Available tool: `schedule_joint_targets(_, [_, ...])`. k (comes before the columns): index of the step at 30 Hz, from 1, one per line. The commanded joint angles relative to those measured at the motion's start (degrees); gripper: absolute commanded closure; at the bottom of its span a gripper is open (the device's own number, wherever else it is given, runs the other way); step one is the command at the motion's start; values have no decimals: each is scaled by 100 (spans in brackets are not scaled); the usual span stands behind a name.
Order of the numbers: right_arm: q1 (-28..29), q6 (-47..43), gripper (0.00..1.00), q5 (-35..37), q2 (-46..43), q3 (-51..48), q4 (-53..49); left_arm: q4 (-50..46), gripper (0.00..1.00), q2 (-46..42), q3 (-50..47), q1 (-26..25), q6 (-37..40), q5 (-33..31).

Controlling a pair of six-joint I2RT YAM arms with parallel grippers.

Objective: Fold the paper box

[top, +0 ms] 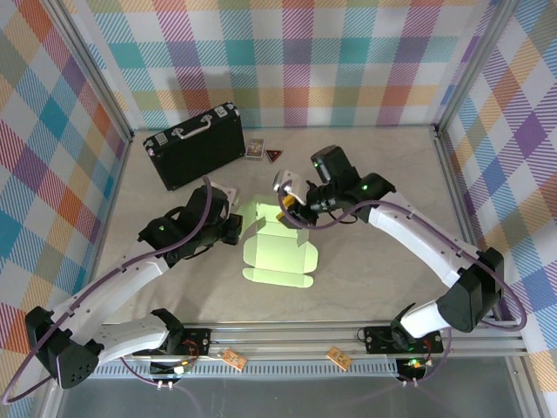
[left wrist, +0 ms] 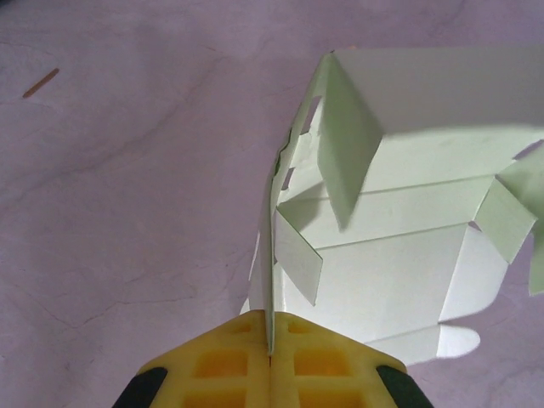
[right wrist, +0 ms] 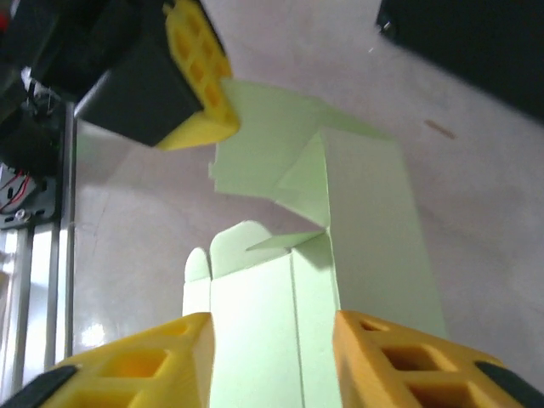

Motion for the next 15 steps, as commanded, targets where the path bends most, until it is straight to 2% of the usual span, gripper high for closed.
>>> schedule_joint_targets(1, [35, -601, 63, 155, 68, -232, 37, 546, 100, -280, -301, -36, -209, 165])
schedule_joint_targets(10, [98, -693, 60, 455, 204, -301, 59, 1352, 100, -906, -1229, -31, -203, -10])
schedule_joint_targets(15, [71, -753, 57, 362, 219, -343, 130, 1813, 100, -1081, -1595, -27, -174, 47])
